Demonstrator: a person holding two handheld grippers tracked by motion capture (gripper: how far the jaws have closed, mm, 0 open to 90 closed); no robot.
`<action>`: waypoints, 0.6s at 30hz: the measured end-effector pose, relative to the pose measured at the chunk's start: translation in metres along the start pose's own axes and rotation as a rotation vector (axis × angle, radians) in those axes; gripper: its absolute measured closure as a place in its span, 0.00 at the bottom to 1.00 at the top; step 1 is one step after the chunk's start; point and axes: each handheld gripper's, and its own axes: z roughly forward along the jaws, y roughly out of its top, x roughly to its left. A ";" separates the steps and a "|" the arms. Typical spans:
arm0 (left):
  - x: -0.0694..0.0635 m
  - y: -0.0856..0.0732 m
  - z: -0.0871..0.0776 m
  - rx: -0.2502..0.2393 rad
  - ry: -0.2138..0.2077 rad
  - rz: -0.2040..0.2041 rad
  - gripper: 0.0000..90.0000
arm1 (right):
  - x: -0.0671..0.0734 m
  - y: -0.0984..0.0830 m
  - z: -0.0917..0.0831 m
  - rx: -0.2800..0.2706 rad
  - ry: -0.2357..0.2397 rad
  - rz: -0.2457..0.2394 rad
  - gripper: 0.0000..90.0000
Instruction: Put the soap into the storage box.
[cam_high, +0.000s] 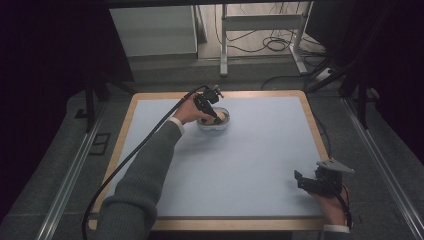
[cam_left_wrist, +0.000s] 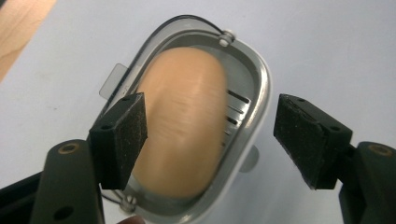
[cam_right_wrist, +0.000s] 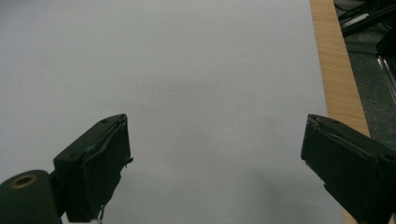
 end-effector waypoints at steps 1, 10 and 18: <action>-0.001 -0.001 -0.002 -0.008 0.004 0.001 0.28 | 0.000 0.000 0.000 0.000 0.000 -0.001 0.09; -0.018 -0.021 -0.029 -0.072 0.024 -0.014 0.26 | 0.002 0.000 -0.001 0.000 -0.001 -0.001 0.09; -0.046 -0.065 -0.055 -0.165 0.049 -0.018 0.26 | 0.003 0.000 -0.004 -0.006 -0.003 -0.004 0.09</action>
